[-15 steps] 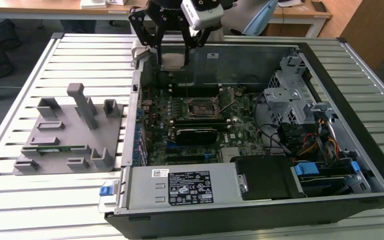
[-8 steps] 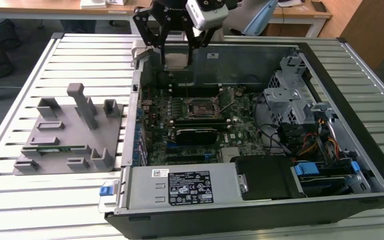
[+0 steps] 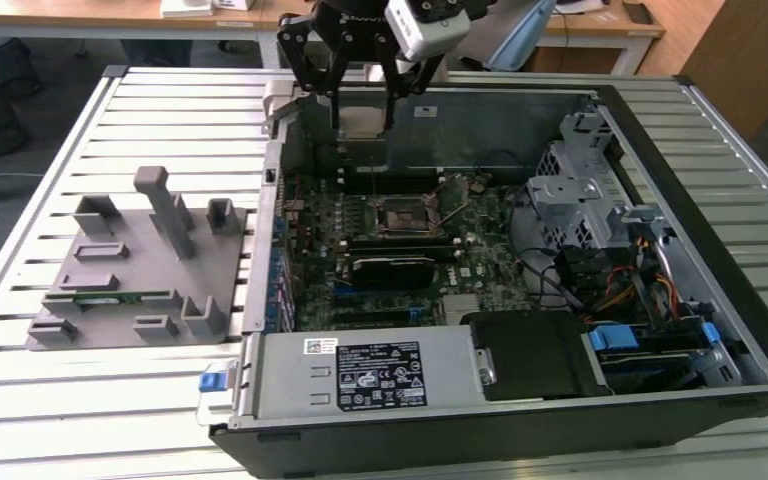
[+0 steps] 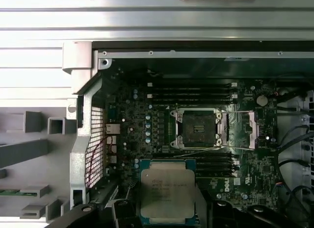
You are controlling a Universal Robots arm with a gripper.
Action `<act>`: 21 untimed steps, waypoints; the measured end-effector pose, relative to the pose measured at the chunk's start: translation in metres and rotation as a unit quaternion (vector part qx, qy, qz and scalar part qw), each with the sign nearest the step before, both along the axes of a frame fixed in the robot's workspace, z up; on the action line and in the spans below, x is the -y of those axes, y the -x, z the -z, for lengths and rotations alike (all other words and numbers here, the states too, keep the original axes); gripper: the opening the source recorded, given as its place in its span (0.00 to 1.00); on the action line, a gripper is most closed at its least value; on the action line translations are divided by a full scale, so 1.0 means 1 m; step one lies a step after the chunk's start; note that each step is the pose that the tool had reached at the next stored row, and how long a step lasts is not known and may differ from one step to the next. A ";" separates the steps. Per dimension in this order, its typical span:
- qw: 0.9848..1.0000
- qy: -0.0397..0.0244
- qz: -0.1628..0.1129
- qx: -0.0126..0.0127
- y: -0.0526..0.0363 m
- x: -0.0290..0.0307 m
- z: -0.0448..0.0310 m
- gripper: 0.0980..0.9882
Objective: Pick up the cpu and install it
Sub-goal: 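Pick up the cpu and move it towards the insertion slot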
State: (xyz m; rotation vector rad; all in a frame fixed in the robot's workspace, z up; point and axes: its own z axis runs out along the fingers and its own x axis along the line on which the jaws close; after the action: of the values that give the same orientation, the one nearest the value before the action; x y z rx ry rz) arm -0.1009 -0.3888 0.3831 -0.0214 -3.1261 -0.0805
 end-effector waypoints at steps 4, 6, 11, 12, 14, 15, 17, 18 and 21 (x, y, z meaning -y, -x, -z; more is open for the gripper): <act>1.000 0.000 0.000 0.000 -0.0052 -0.0002 0.0001 0.49; 1.000 0.000 0.000 0.000 -0.0081 -0.0009 0.0003 0.49; 1.000 0.000 0.000 0.000 -0.0111 -0.0049 0.0015 0.49; 1.000 0.000 0.000 0.000 -0.0114 -0.0056 0.0017 0.49; 1.000 0.000 0.000 0.000 -0.0119 -0.0073 0.0022 0.49; 1.000 0.000 0.000 0.000 -0.0123 -0.0083 0.0025 0.49; 1.000 0.000 0.000 0.000 -0.0138 -0.0111 0.0030 0.49; 1.000 0.000 0.000 0.000 -0.0146 -0.0126 0.0033 0.49; 1.000 0.000 0.000 0.000 -0.0171 -0.0162 0.0040 0.49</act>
State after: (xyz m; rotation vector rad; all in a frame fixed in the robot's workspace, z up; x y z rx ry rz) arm -0.0838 -0.3725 0.3792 -0.0213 -3.1261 -0.0805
